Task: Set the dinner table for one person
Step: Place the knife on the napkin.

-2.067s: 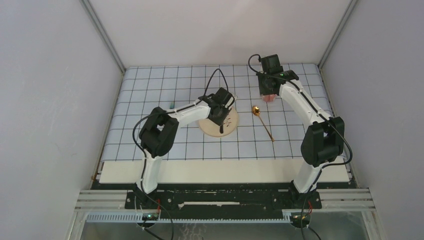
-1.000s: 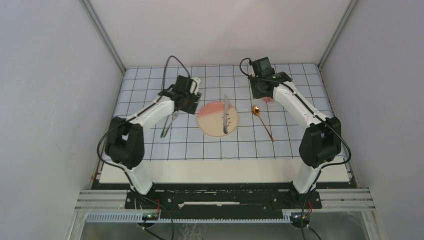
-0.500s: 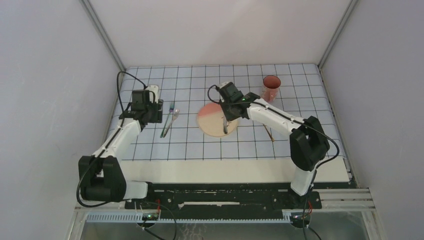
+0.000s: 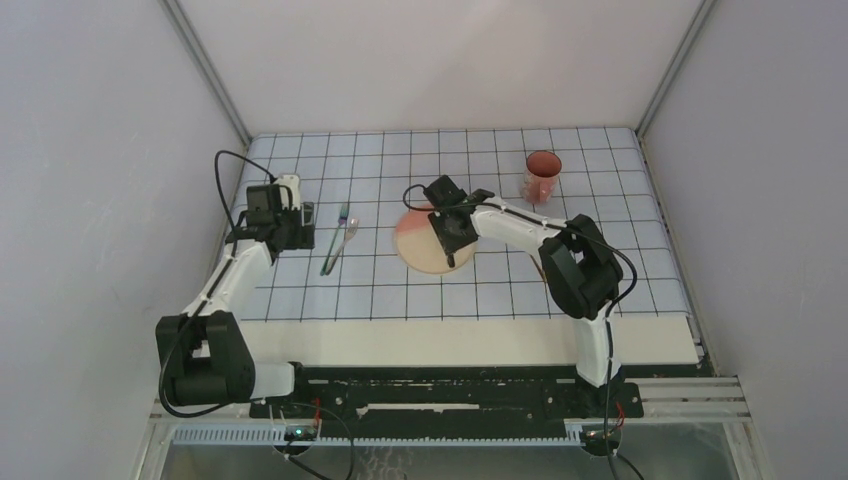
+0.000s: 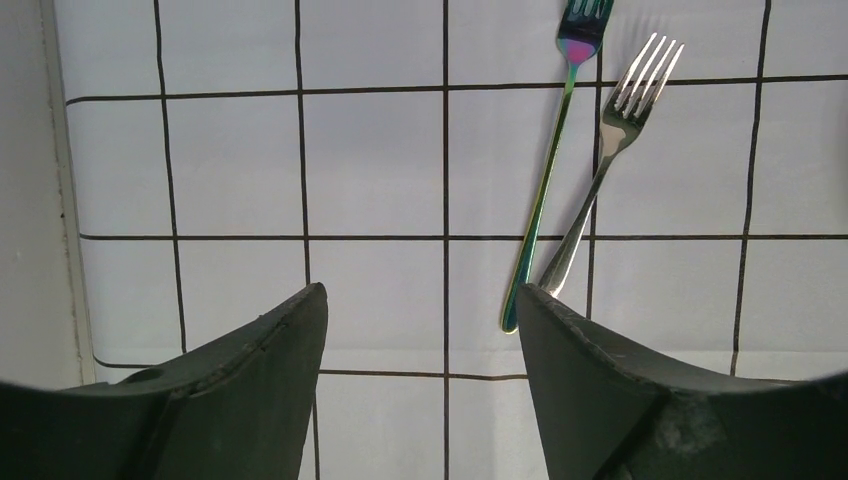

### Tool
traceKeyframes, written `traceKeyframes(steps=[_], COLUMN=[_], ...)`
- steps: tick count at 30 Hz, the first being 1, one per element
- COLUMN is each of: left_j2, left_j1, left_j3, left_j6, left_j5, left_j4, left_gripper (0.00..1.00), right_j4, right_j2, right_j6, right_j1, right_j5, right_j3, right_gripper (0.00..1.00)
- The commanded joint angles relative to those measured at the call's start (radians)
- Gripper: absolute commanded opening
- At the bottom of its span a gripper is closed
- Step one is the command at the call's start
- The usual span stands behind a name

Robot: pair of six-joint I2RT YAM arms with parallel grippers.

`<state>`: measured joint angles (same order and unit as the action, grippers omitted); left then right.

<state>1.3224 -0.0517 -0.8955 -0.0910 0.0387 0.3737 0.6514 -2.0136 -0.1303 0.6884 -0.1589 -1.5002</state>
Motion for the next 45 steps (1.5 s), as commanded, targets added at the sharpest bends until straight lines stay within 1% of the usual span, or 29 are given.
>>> traceKeyframes(steps=[1, 8, 13, 31, 40, 45], left_j2=[-0.030, -0.025, -0.057, -0.075, -0.099, -0.102], left_j1=[-0.002, -0.003, -0.005, -0.005, -0.004, -0.004], left_j3=[0.034, 0.044, 0.038, 0.054, 0.069, 0.069], left_j6=[-0.025, -0.031, -0.042, -0.042, -0.054, -0.053], left_j5=[-0.039, -0.038, -0.028, -0.037, -0.031, -0.035], left_j4=[-0.049, -0.049, -0.035, -0.022, -0.018, -0.016], left_gripper=[0.74, 0.74, 0.74, 0.74, 0.74, 0.74], right_j4=[-0.032, -0.033, -0.033, -0.057, -0.081, -0.087], right_j2=[0.011, -0.045, -0.091, -0.132, -0.144, -0.144], right_j6=[-0.008, -0.015, -0.030, -0.061, -0.074, -0.082], right_j1=[-0.017, -0.033, -0.043, -0.030, -0.029, -0.032], right_j5=[-0.019, -0.004, 0.005, 0.018, 0.013, 0.011], right_j3=[-0.080, -0.145, -0.187, -0.177, -0.158, -0.145], right_gripper=[0.45, 0.46, 0.47, 0.46, 0.43, 0.38])
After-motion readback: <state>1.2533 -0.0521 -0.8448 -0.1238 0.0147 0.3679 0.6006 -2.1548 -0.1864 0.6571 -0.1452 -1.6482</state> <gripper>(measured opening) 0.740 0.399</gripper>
